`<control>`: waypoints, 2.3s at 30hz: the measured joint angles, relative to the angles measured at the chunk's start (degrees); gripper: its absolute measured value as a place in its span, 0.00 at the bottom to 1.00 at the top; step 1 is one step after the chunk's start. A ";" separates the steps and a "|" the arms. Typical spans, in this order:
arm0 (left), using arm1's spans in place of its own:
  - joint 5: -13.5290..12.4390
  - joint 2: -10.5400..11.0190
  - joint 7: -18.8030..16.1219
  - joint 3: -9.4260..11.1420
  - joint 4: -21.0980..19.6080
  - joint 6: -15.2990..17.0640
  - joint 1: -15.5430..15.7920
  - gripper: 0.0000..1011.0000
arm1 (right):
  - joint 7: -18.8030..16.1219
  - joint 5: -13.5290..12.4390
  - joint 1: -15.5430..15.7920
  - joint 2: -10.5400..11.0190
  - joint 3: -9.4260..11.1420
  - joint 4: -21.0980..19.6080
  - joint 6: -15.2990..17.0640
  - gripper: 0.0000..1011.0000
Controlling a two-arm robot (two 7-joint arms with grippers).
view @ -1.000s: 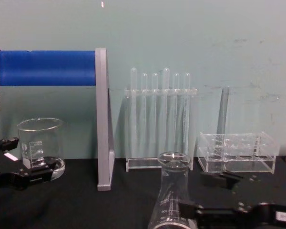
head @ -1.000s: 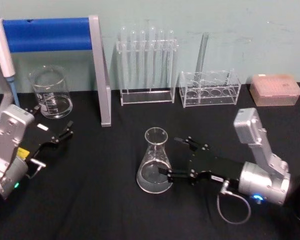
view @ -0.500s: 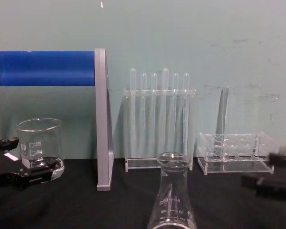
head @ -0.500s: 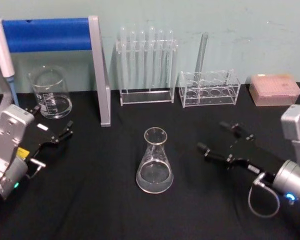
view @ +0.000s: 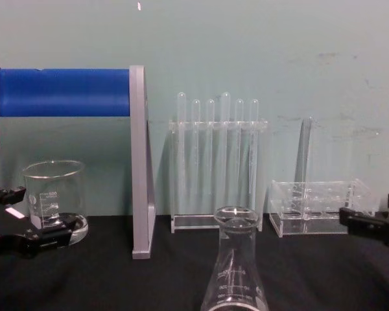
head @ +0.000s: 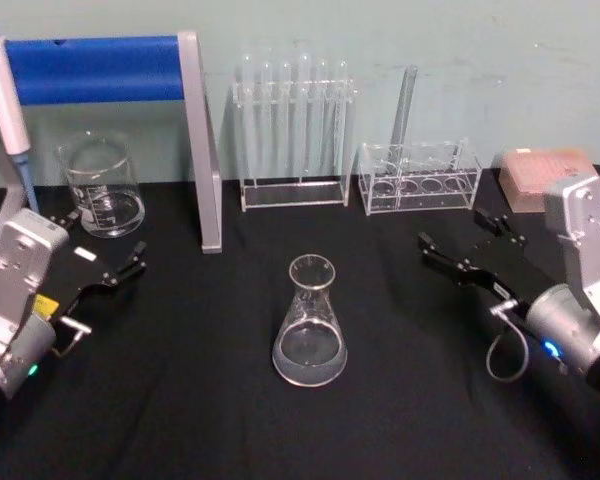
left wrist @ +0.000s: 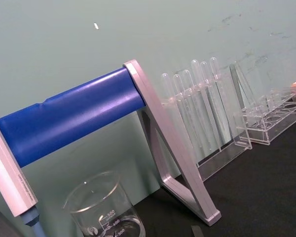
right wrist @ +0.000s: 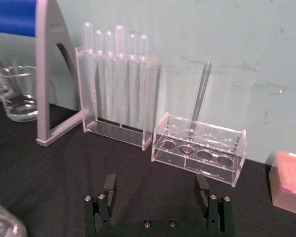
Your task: Grasp the erlenmeyer flask with one hand, shake it three times, then place it back.
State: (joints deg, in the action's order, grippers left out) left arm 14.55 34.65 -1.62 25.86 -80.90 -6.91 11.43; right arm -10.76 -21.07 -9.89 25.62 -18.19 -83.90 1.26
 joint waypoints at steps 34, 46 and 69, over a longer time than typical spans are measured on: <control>0.00 0.00 0.00 0.00 0.00 0.00 0.00 0.99 | -4.49 3.03 -8.76 -6.88 -1.77 12.98 3.31 0.99; 0.00 0.00 0.00 0.00 0.00 0.00 0.00 0.99 | -4.37 3.02 -8.76 -6.82 -1.83 12.92 3.27 0.99; 0.00 0.00 0.00 0.00 0.00 0.00 0.00 0.99 | -4.28 3.00 -8.76 -6.77 -1.88 12.90 3.24 0.99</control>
State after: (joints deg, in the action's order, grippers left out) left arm 14.55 34.65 -1.62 25.86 -80.90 -6.91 11.43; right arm -15.04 -18.06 -18.65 18.85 -20.07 -71.00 4.50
